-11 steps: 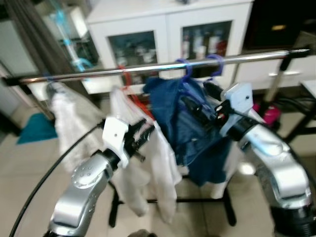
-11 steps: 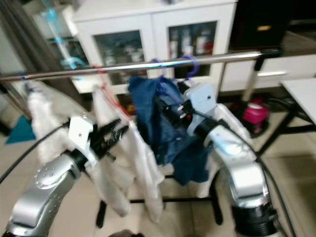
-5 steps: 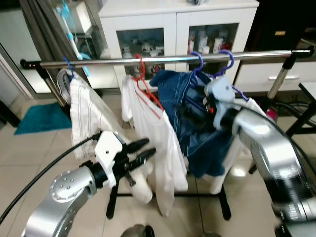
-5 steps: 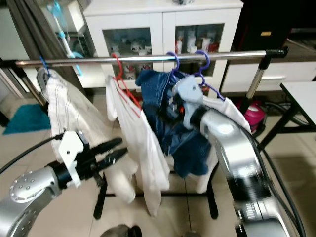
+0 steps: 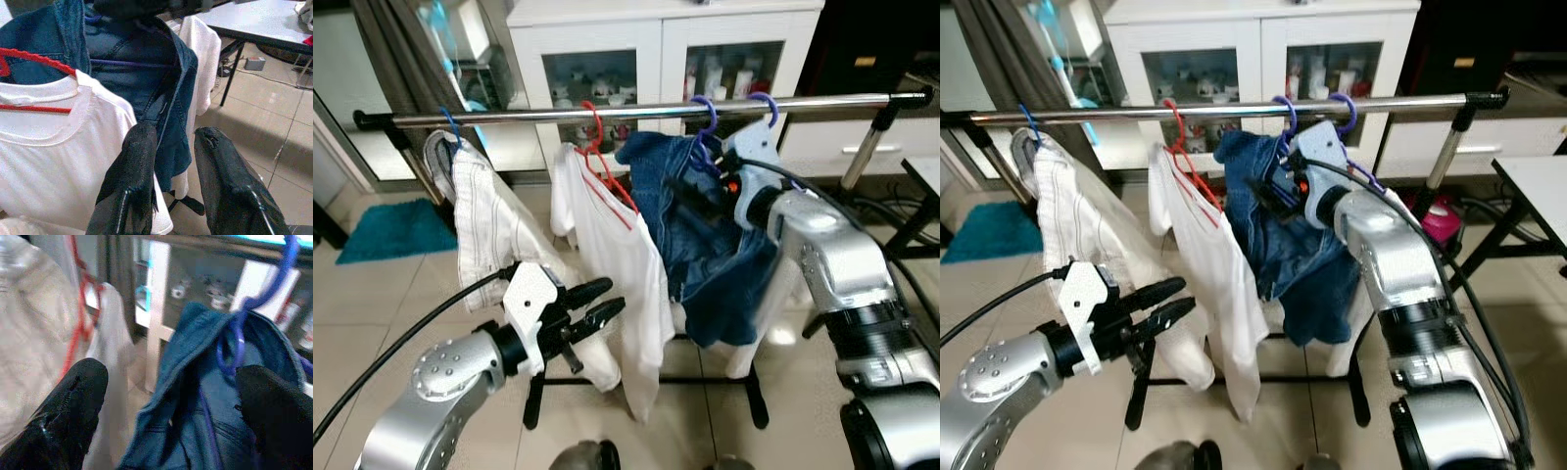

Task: Hang hanger

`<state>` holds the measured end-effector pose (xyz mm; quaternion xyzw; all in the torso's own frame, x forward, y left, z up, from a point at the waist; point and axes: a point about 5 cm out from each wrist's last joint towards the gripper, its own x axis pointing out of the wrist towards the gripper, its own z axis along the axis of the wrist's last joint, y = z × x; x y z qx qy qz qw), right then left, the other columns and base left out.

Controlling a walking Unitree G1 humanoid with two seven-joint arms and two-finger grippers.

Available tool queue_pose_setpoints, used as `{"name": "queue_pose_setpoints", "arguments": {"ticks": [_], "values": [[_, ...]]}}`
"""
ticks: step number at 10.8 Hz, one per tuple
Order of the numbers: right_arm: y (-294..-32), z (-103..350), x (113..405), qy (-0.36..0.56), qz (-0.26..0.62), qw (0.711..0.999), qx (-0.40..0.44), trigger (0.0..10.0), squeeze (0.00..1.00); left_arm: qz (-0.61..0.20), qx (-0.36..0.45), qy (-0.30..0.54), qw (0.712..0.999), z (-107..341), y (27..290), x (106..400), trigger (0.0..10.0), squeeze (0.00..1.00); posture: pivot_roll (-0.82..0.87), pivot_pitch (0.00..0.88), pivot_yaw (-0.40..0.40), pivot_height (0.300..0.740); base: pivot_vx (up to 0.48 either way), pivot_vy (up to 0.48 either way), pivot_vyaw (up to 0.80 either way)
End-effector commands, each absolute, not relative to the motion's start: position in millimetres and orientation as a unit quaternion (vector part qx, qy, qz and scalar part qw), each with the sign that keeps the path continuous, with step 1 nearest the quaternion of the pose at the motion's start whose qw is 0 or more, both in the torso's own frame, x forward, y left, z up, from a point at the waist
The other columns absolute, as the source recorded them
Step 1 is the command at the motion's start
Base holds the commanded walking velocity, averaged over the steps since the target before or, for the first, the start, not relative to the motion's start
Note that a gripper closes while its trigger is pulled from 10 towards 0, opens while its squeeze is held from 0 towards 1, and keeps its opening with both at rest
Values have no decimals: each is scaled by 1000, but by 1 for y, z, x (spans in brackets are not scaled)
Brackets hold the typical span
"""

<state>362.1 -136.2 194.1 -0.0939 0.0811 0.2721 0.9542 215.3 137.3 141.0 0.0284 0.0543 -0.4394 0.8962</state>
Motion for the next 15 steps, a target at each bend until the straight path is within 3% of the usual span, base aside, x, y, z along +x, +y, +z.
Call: {"name": "queue_pose_setpoints", "arguments": {"ticks": [1,4,5,7,9,15], "values": [[-137,200,368,68,259,959,-93,10000,0,-447,32,53,893,144,136,215,10000,0,-78,79,102,740,0,0,0],[-139,199,380,70,242,965,-70,9608,0,-450,32,55,891,144,135,214,10000,0,-72,80,106,740,0,0,0],[-139,198,386,74,239,967,-54,4549,0,-451,32,56,890,144,135,215,10000,0,-71,80,109,740,0,0,0],[-136,199,392,72,241,967,-48,1216,0,-453,32,57,889,144,134,215,10000,0,-71,80,112,740,0,0,0],[-130,202,396,63,254,964,-48,0,0,-453,31,57,889,144,133,215,10000,0,-66,81,105,740,0,0,0],[-123,200,389,33,339,935,-95,39,0,-451,32,58,890,143,132,214,10000,0,-68,81,101,740,0,0,0]]}}
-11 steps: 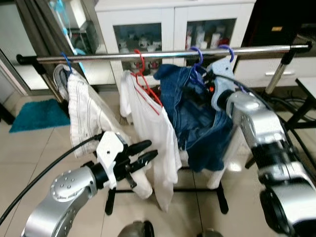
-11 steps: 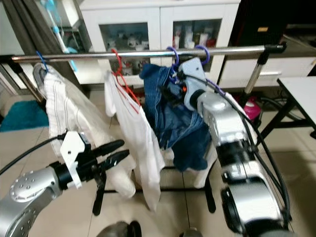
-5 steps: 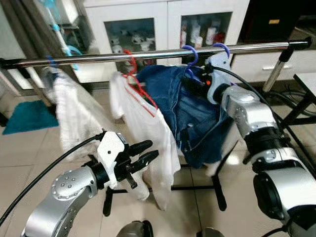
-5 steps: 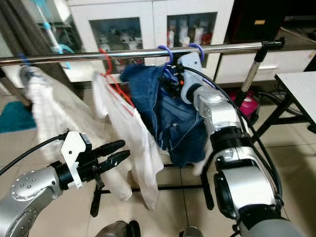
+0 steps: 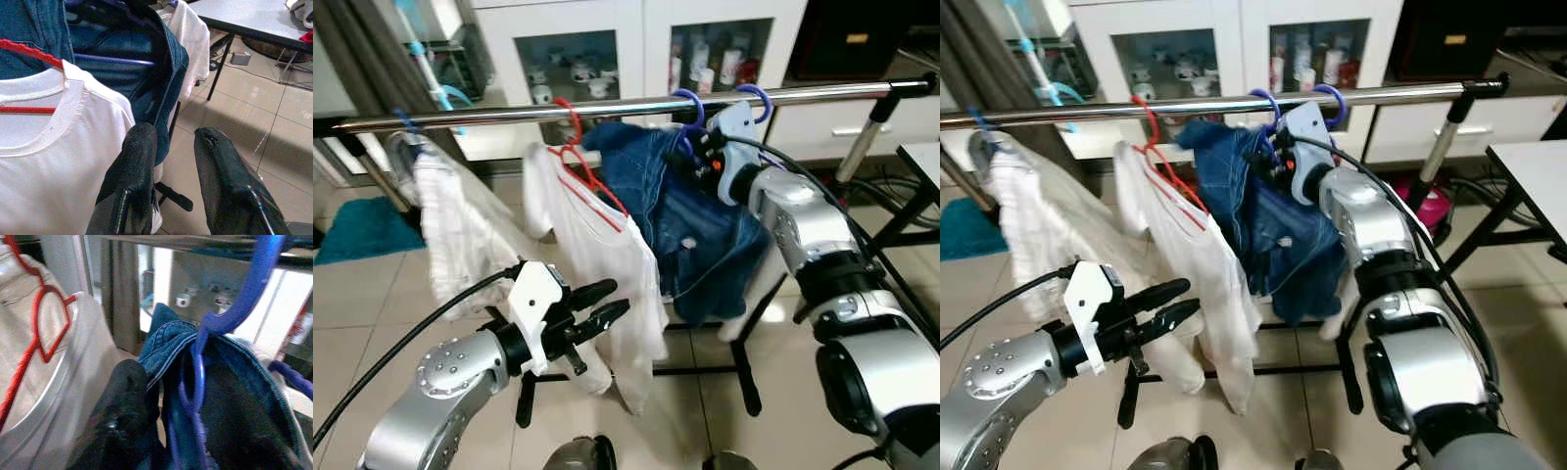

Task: Hang hanger

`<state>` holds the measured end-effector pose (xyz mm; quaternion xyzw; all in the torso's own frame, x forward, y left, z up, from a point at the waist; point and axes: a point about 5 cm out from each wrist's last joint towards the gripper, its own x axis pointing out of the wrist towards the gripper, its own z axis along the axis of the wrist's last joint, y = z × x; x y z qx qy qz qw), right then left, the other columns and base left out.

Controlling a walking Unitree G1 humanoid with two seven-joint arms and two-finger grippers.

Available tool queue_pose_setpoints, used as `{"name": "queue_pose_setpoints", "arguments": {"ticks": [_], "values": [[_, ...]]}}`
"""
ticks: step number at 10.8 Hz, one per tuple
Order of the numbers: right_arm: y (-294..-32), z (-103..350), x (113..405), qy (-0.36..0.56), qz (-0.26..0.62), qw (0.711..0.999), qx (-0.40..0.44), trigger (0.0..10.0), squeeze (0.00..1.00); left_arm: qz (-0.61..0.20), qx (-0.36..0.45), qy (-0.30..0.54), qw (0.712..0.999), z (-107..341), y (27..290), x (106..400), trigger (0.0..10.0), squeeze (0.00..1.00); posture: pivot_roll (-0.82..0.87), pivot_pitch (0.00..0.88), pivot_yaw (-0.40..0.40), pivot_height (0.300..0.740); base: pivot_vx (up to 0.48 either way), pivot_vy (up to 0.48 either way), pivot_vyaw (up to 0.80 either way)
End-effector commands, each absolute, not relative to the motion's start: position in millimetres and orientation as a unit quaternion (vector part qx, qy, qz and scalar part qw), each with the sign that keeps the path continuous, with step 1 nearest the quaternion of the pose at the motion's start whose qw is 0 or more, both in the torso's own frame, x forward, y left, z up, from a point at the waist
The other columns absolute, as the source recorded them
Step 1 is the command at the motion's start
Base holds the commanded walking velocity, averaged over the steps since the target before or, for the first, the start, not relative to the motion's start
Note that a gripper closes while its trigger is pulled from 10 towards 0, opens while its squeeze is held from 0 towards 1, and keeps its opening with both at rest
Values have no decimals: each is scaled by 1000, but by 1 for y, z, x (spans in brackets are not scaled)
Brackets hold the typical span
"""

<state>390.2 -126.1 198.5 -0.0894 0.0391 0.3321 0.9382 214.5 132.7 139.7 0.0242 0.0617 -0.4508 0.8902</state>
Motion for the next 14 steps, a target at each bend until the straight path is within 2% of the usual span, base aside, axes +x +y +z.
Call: {"name": "queue_pose_setpoints", "arguments": {"ticks": [1,7,11,12,13,14], "values": [[-125,197,386,32,361,926,-109,0,0,-450,33,58,891,142,132,214,10000,0,-71,81,98,740,0,0,0],[-130,184,390,76,321,933,-142,0,0,-452,43,61,889,141,132,217,10000,0,-70,69,108,740,0,0,0],[-122,185,391,78,323,930,-161,196,0,-454,48,61,888,141,130,219,10000,0,-69,63,108,740,0,0,0],[-119,186,392,79,318,930,-166,10000,271,-454,49,62,887,141,129,218,10000,0,-68,65,106,740,0,0,0],[-117,189,394,78,317,932,-158,10000,1000,-455,49,63,887,141,129,218,10000,0,-68,66,105,740,0,0,0],[-117,192,396,71,309,935,-158,10000,1000,-455,49,64,887,140,129,218,10000,0,-68,66,106,740,0,0,0]]}}
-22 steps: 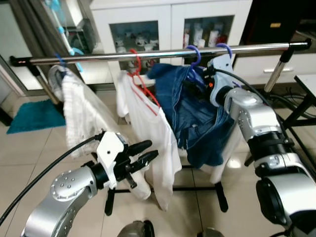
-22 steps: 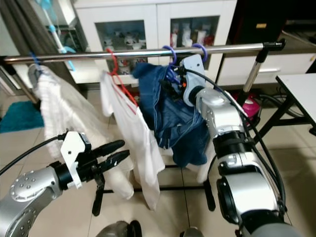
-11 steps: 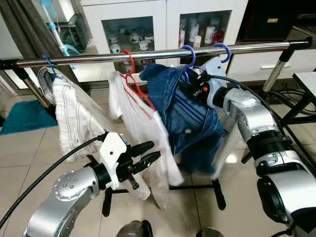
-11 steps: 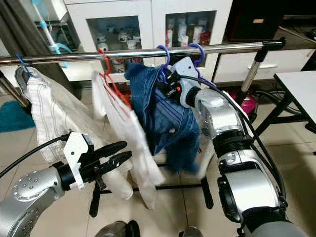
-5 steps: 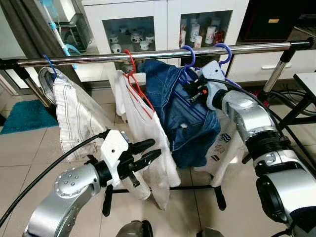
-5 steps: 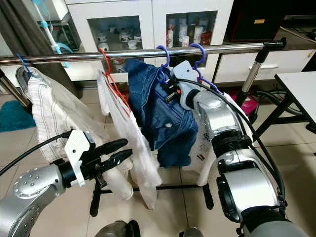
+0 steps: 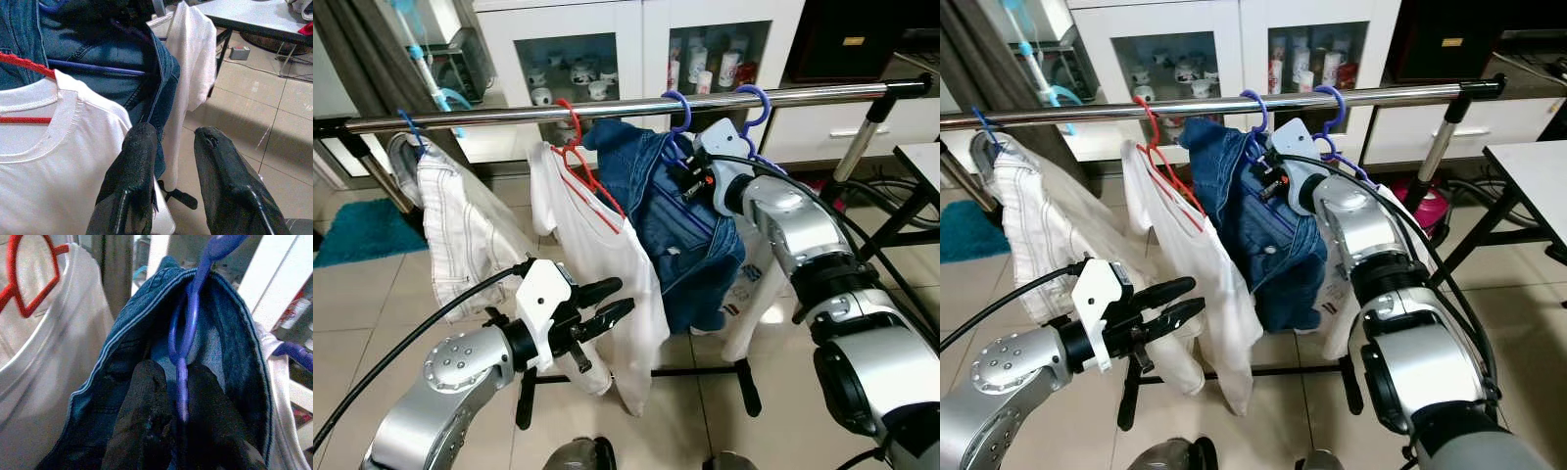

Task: Hang hanger

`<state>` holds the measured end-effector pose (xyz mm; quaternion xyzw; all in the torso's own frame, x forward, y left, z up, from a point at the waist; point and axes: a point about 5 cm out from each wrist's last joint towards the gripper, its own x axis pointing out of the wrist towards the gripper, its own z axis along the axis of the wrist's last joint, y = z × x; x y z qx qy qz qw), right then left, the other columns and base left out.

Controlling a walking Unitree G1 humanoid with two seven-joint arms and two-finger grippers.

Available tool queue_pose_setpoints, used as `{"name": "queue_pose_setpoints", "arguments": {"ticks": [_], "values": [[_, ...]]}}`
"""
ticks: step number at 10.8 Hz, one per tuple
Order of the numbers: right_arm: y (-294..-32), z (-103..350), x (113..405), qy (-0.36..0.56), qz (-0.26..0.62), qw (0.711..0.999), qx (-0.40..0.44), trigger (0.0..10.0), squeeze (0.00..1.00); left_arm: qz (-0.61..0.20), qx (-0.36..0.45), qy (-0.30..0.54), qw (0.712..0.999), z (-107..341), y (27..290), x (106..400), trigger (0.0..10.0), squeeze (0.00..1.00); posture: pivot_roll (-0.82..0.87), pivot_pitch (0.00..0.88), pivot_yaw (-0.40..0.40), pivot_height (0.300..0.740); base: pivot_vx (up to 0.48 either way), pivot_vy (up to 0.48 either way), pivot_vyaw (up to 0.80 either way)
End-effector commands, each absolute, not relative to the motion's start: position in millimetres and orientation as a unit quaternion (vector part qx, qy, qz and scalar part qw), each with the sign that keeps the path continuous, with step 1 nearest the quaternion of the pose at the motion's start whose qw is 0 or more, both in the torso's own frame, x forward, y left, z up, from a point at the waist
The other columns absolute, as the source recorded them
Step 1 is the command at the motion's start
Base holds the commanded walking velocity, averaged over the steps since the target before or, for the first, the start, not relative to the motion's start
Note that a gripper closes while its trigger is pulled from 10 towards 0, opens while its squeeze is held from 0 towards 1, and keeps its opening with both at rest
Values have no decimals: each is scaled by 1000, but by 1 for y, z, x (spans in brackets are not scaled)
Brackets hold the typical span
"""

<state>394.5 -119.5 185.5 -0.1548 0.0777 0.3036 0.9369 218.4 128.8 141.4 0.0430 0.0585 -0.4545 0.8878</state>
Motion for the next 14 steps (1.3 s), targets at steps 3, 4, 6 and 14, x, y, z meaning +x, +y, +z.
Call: {"name": "queue_pose_setpoints", "arguments": {"ticks": [3,4,6,14], "values": [[-111,195,400,66,295,939,-164,10000,0,-457,50,65,886,140,129,218,10000,0,-67,72,108,740,0,0,0],[-107,196,401,66,297,939,-158,10000,0,-457,50,66,886,140,129,218,10000,0,-64,72,106,740,0,0,0],[-103,195,402,69,304,939,-148,3882,0,-455,51,67,886,140,129,218,10000,0,-61,74,104,740,0,0,0],[-105,193,400,53,294,947,-115,0,0,-373,60,52,924,138,127,237,10000,0,-64,63,105,740,0,0,0]]}}
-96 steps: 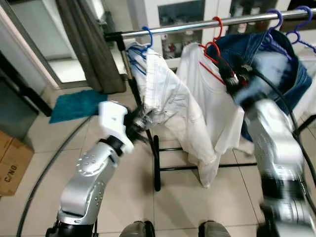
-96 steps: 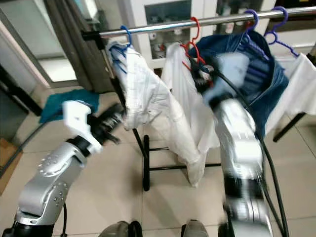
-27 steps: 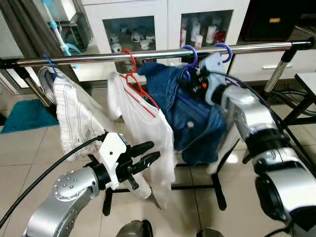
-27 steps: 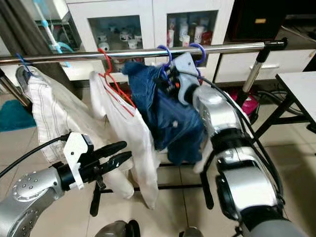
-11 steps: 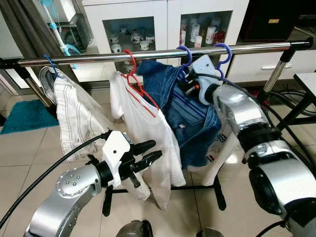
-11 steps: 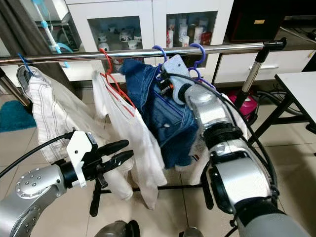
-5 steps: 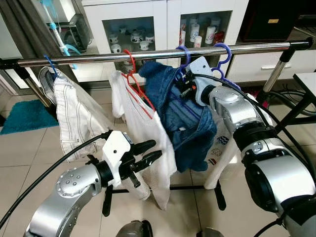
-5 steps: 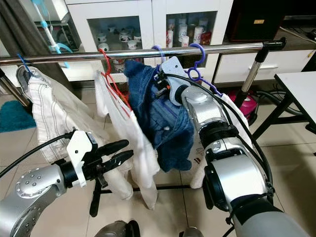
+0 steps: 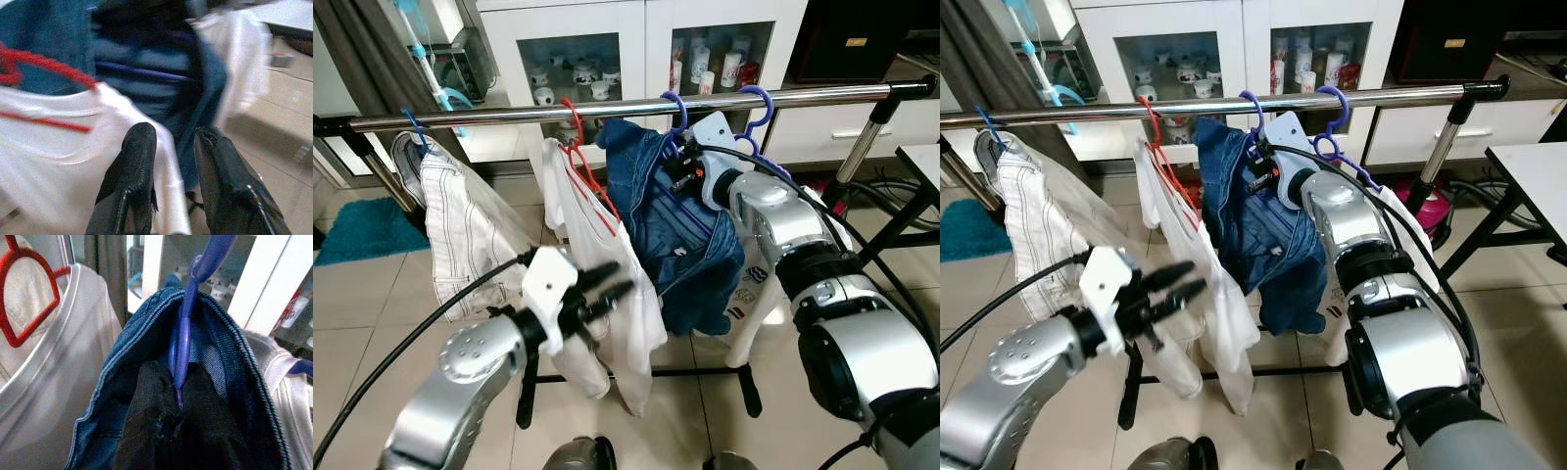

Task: Hang hanger

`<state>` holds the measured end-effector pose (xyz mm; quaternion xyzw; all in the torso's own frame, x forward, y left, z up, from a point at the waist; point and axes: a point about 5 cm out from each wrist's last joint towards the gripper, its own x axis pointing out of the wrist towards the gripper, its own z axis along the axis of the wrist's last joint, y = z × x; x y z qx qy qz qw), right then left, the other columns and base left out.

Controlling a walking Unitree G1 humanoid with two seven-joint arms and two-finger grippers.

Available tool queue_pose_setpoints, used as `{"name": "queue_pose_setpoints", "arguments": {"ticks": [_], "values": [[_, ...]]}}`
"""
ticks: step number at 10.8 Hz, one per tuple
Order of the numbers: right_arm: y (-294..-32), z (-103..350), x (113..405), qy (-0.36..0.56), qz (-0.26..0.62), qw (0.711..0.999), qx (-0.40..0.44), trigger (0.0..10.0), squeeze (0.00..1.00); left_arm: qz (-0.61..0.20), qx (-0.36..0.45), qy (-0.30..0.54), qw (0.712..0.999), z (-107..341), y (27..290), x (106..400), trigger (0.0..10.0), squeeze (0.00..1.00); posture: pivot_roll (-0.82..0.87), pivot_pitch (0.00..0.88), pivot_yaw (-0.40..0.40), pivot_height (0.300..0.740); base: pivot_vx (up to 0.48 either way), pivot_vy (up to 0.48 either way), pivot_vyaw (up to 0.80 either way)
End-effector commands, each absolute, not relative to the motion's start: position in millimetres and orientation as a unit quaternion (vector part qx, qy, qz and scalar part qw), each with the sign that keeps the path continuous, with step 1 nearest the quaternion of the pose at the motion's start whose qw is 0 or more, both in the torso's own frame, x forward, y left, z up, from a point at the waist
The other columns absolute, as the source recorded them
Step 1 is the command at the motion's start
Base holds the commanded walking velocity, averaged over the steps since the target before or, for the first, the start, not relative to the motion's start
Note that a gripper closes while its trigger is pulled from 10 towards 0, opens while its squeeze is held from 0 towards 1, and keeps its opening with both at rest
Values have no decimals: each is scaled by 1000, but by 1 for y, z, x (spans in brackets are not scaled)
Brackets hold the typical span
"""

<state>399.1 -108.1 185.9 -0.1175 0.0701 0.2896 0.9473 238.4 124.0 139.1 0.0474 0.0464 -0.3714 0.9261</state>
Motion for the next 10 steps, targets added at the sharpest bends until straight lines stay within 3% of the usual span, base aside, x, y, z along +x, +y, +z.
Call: {"name": "queue_pose_setpoints", "arguments": {"ticks": [1,4,8,10], "values": [[-105,198,399,34,289,951,-109,0,0,-350,54,46,934,139,127,243,10000,0,-63,65,110,740,0,0,0],[-120,214,380,-23,260,961,-86,0,0,-314,28,31,949,139,121,248,10000,0,-66,66,115,740,0,0,0],[-134,182,318,-7,221,975,-27,0,0,-302,16,40,952,132,121,248,10000,0,-95,84,136,740,0,0,0],[-139,176,304,7,201,979,-35,0,0,-298,17,38,954,134,122,249,10000,0,-106,104,143,740,0,0,0]]}}
